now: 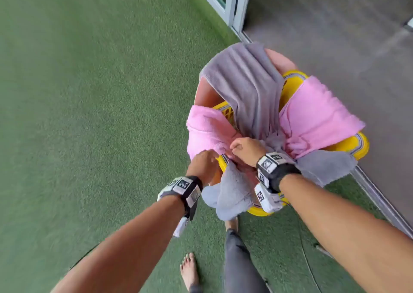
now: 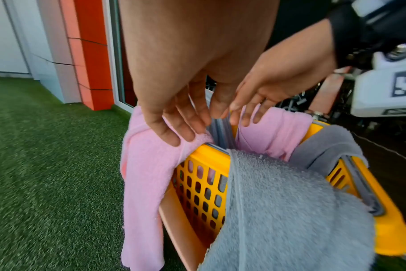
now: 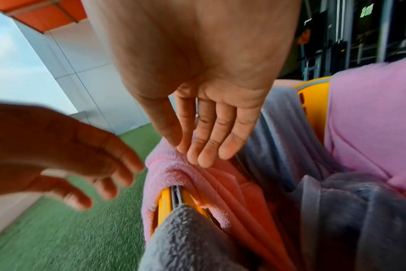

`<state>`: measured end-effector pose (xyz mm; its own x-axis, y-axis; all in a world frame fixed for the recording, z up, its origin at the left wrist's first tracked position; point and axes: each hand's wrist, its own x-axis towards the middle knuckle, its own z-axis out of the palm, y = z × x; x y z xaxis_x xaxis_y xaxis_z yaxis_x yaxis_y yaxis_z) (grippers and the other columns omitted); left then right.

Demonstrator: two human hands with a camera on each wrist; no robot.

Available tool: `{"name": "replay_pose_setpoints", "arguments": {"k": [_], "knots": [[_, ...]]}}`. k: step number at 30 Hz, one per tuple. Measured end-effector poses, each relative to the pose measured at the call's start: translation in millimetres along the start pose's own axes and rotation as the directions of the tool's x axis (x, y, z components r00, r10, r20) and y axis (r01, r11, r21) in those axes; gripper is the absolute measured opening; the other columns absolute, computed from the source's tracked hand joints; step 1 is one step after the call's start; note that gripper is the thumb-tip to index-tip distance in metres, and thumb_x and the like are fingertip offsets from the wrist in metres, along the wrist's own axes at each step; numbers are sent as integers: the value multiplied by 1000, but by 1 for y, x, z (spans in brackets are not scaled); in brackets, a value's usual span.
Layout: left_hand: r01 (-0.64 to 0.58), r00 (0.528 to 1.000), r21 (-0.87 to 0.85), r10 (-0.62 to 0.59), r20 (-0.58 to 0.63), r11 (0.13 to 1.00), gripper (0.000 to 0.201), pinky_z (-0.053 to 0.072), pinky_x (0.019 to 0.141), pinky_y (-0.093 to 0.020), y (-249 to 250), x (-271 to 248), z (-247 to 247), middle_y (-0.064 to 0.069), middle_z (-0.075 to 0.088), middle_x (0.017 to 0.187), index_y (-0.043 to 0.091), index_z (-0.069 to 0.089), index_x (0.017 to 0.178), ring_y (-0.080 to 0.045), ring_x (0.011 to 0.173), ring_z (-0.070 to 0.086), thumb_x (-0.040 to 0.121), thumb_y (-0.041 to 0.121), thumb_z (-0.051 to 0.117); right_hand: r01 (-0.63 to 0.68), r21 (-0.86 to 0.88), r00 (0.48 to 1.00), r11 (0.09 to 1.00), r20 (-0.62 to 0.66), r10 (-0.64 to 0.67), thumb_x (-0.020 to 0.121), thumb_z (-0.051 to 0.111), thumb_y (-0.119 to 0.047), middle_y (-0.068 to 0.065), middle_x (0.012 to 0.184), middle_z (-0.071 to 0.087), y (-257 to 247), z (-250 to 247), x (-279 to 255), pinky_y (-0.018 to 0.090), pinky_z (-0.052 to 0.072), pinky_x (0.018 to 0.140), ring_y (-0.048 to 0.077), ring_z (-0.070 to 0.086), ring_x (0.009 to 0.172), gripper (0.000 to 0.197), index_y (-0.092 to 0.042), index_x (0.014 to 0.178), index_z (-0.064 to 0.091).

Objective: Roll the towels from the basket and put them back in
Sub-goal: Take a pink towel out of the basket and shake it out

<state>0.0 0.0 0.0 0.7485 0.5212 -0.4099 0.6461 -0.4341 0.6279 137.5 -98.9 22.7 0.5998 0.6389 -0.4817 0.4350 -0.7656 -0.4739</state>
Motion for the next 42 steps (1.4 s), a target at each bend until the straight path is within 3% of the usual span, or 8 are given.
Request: {"name": "replay_pose_setpoints", "arguments": {"k": [5, 13, 17, 26, 31, 33, 35, 42], "knots": [[-2, 992, 121, 17, -125, 993, 32, 43, 86, -45, 16, 46, 28, -19, 56, 110, 7, 59, 113, -38, 100, 52, 82, 11, 55, -45, -107, 989, 993, 137, 59, 90, 54, -53, 21, 107, 66, 14, 25, 57, 34, 46, 83, 37, 62, 102, 42, -13, 92, 67], [57, 975, 157, -21, -219, 986, 23, 42, 80, -46, 10, 60, 40, -13, 56, 103, 11, 56, 104, -34, 96, 51, 82, 15, 55, 11, -44, 971, 999, 241, -1, 83, 65, -37, 14, 111, 68, 36, 39, 79, 31, 45, 83, 33, 60, 107, 27, -18, 101, 69], [-10, 944, 246, 90, -316, 969, 31, 38, 84, -44, 9, 67, 27, -7, 54, 114, 15, 58, 110, -30, 103, 46, 80, 12, 50, 9, 10, 1000, 1000, 29, -9, 81, 54, -17, 13, 114, 63, 33, 31, 95, 33, 42, 95, 31, 56, 109, 24, -17, 102, 66], [-124, 989, 629, 150, 11, 767, 26, 31, 98, -49, 21, 105, 6, -10, 44, 128, 13, 64, 111, -30, 118, 36, 92, 20, 46, 103, 3, 990, 995, 101, -103, 86, 58, -28, 7, 99, 72, 34, 32, 114, 31, 47, 81, 31, 63, 95, 16, -21, 91, 71], [-65, 996, 364, 37, 85, 929, 35, 29, 101, -49, 38, 104, -5, -7, 51, 118, 14, 64, 102, -28, 118, 40, 98, 37, 38, 144, 391, 989, 909, -26, -145, 84, 68, -23, -7, 75, 65, 32, 2, 93, 31, 48, 76, 9, 58, 74, 10, -26, 76, 62], [-136, 990, 13, 136, 31, 991, 27, 41, 83, -35, 43, 99, -23, -5, 59, 89, 13, 63, 90, -22, 92, 55, 94, 31, 44, 230, 467, 973, 854, -108, -203, 87, 63, -13, -9, 74, 59, 15, -26, 81, 21, 44, 73, -2, 54, 70, 14, -24, 80, 59], [-245, 969, -227, 231, -87, 943, 21, 33, 60, -28, 51, 82, -58, 5, 47, 66, 19, 55, 70, -11, 63, 44, 88, 26, 46, 319, 452, 948, 833, -144, -285, 88, 59, -11, -7, 75, 55, -19, -57, 66, 16, 39, 70, -5, 49, 67, 11, -19, 82, 56], [-473, 817, -158, 365, -446, 867, 28, 21, 54, -28, 96, -14, -254, 6, 30, 63, 21, 39, 65, -11, 62, 28, 91, 25, 48, 659, 163, 735, 735, -350, -581, 88, 63, -19, 9, 87, 61, -211, -173, -12, 33, 45, 77, 17, 53, 82, 12, -8, 93, 65]]}}
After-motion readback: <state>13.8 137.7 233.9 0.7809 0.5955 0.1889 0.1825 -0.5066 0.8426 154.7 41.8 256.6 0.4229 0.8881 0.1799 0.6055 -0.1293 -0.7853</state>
